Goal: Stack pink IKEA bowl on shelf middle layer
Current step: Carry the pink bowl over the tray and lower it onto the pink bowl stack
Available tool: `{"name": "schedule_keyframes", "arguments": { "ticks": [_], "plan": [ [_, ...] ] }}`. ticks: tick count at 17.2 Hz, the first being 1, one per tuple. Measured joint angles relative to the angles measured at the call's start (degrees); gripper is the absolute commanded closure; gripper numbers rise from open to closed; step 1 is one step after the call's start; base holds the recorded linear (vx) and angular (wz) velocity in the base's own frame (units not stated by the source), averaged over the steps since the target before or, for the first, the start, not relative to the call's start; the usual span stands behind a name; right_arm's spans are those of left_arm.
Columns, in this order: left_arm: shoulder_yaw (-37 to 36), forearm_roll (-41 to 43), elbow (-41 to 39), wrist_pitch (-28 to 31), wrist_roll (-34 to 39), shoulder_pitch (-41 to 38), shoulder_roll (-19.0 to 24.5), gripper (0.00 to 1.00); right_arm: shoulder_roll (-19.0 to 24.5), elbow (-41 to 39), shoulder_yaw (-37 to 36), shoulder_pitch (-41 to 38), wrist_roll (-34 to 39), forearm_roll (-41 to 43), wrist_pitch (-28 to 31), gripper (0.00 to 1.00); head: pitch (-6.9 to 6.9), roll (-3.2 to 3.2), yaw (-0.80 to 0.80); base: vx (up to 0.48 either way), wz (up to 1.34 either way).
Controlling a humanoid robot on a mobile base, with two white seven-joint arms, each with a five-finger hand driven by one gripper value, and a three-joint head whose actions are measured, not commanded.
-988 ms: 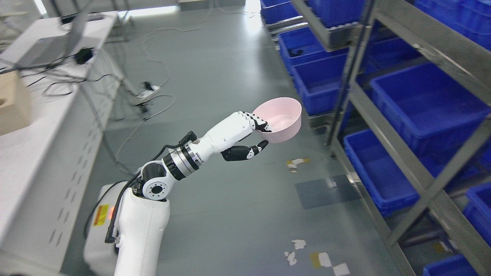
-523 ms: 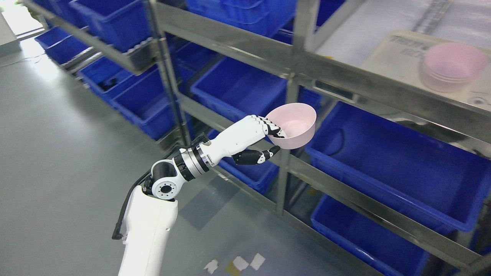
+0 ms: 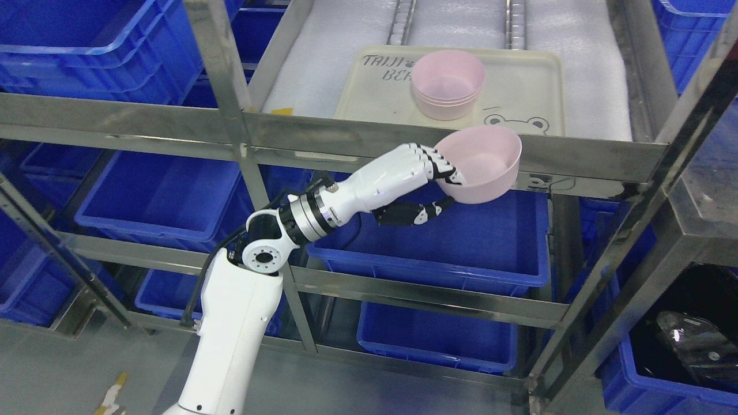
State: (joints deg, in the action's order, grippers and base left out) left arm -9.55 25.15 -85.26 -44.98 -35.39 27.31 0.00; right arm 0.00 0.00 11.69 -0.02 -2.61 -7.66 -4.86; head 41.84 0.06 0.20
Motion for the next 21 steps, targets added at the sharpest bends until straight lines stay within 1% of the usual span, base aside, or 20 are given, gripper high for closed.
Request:
{"name": "schedule_keyframes", "arguments": {
  "ticks": [2, 4, 6, 9, 12, 16, 19, 21],
  "plan": [
    [1.0, -1.3, -0.2, 0.0, -0.1, 5.1, 0.0, 0.97, 0.0, 0.0, 0.0, 0.0, 0.0, 0.0, 0.0, 0.0, 0.0, 0.0, 0.0, 0.064, -0.38],
    [2.4, -1.3, -0.3, 0.0, -1.9, 8.7, 0.0, 0.97, 0.0, 0.0, 0.0, 0.0, 0.0, 0.0, 0.0, 0.0, -0.01, 0.0, 0.0, 0.043, -0.23],
    [3.7, -1.0, -0.4, 0.0, -5.7, 11.6, 0.0, 0.97, 0.0, 0.0, 0.0, 0.0, 0.0, 0.0, 0.0, 0.0, -0.01, 0.0, 0.0, 0.012, -0.06],
    [5.2, -0.6, -0.3, 0.0, -10.2, 14.8, 1.6, 0.97, 0.0, 0.0, 0.0, 0.0, 0.0, 0.0, 0.0, 0.0, -0.01, 0.0, 0.0, 0.0, 0.0],
    [6.4, -0.3, 1.1, 0.0, -11.8, 16.7, 4.7, 0.97, 0.0, 0.0, 0.0, 0.0, 0.0, 0.0, 0.0, 0.0, -0.01, 0.0, 0.0, 0.0, 0.0],
    [7.4, 0.8, 5.7, 0.0, -12.3, 19.5, 8.6, 0.97, 0.0, 0.0, 0.0, 0.0, 0.0, 0.0, 0.0, 0.0, -0.01, 0.0, 0.0, 0.0, 0.0],
    [6.5, 3.1, 12.1, 0.0, -12.3, 23.1, 10.7, 0.96, 0.0, 0.0, 0.0, 0.0, 0.0, 0.0, 0.0, 0.0, -0.01, 0.0, 0.0, 0.0, 0.0],
    [5.6, 4.0, 15.4, 0.0, -12.3, 24.6, 11.3, 0.96, 0.0, 0.0, 0.0, 0.0, 0.0, 0.0, 0.0, 0.0, -0.01, 0.0, 0.0, 0.0, 0.0]
  ]
}}
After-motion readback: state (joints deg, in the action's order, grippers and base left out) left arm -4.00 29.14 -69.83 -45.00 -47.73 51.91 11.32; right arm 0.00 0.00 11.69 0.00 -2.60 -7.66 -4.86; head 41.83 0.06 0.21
